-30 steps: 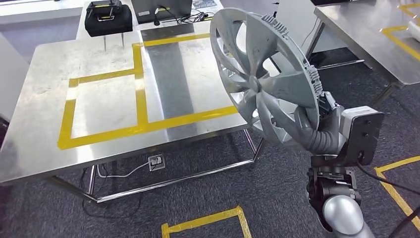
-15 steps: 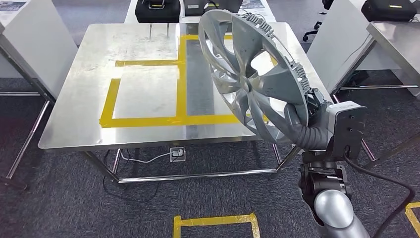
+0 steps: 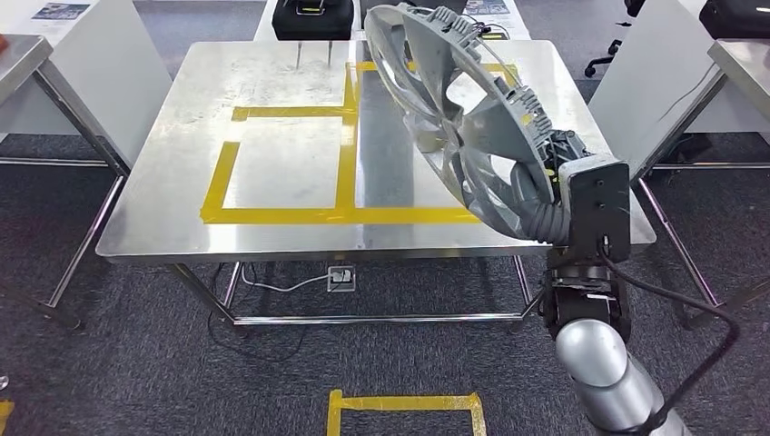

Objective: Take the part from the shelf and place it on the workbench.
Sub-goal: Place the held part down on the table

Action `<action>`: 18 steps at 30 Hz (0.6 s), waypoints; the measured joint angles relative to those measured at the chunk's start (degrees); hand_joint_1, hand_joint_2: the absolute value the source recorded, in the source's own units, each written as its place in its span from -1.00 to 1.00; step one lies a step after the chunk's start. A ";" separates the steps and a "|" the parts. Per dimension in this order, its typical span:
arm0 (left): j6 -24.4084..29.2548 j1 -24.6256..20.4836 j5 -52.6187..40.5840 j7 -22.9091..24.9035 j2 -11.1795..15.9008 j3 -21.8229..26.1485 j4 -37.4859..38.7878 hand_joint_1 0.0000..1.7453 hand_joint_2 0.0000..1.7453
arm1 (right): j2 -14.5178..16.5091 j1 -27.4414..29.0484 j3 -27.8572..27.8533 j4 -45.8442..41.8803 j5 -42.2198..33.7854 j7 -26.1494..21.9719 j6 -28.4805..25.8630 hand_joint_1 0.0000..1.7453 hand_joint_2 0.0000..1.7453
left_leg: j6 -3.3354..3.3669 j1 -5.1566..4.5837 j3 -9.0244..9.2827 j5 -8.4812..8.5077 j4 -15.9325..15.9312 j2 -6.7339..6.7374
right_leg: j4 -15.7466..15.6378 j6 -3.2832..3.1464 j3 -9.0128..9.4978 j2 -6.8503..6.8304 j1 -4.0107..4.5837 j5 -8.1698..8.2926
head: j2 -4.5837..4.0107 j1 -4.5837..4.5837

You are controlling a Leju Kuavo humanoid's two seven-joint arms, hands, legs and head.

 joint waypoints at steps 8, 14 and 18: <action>-1.33 -0.40 -2.42 0.69 0.02 -1.82 0.00 -1.00 -1.00 | 6.05 -13.09 5.56 14.68 16.77 6.85 9.38 1.00 1.00 | -0.37 0.00 0.07 0.40 -0.36 0.08 | 0.05 -0.36 -0.13 0.12 0.01 0.22 | 0.00 -0.58; -2.35 -1.18 -3.64 1.98 -0.02 -3.71 0.00 -1.00 -1.00 | 13.49 -24.24 13.11 34.32 32.62 7.17 22.09 1.00 1.00 | -0.35 -0.01 -0.01 0.50 -0.37 -0.02 | 0.05 -0.41 -0.14 0.04 0.03 0.25 | 0.00 -0.67; -2.75 -1.25 -3.14 1.92 -0.25 -4.45 0.00 -1.00 -1.00 | 17.45 -28.55 16.46 45.73 35.66 6.20 26.02 1.00 1.00 | -0.32 -0.05 -0.04 0.53 -0.36 -0.17 | -0.03 -0.42 -0.10 -0.08 -0.02 0.26 | 0.00 -0.70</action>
